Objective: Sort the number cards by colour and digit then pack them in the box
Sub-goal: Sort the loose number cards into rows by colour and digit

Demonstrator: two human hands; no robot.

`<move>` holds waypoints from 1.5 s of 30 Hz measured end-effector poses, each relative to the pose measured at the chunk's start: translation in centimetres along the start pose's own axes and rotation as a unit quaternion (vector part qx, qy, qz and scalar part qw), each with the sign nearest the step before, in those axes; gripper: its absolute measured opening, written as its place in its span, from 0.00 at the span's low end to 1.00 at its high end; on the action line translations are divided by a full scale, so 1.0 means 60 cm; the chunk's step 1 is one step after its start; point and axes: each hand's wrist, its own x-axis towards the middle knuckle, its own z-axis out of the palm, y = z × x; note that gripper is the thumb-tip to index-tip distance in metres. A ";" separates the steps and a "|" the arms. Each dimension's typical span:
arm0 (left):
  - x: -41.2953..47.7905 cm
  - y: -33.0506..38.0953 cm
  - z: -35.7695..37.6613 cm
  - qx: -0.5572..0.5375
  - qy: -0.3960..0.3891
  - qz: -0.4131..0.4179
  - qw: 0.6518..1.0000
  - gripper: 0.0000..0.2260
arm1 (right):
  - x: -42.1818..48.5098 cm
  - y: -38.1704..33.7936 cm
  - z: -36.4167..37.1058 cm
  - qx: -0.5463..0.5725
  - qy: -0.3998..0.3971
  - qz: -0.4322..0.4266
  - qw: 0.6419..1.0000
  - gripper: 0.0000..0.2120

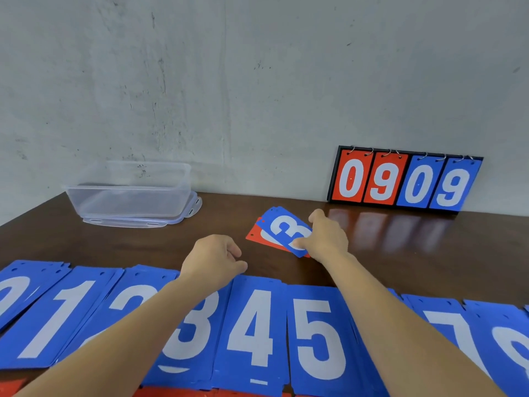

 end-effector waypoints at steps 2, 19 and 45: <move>-0.001 0.005 -0.004 -0.002 0.001 0.001 1.000 0.09 | -0.003 0.004 0.006 0.015 0.029 -0.017 0.999 0.33; 0.007 0.037 -0.005 -0.124 -0.017 0.026 0.992 0.07 | -0.036 0.044 -0.059 0.539 0.083 0.187 0.817 0.13; 0.011 0.009 -0.060 -0.413 -0.057 -0.015 0.909 0.06 | -0.112 -0.016 -0.112 0.628 0.098 0.103 0.765 0.09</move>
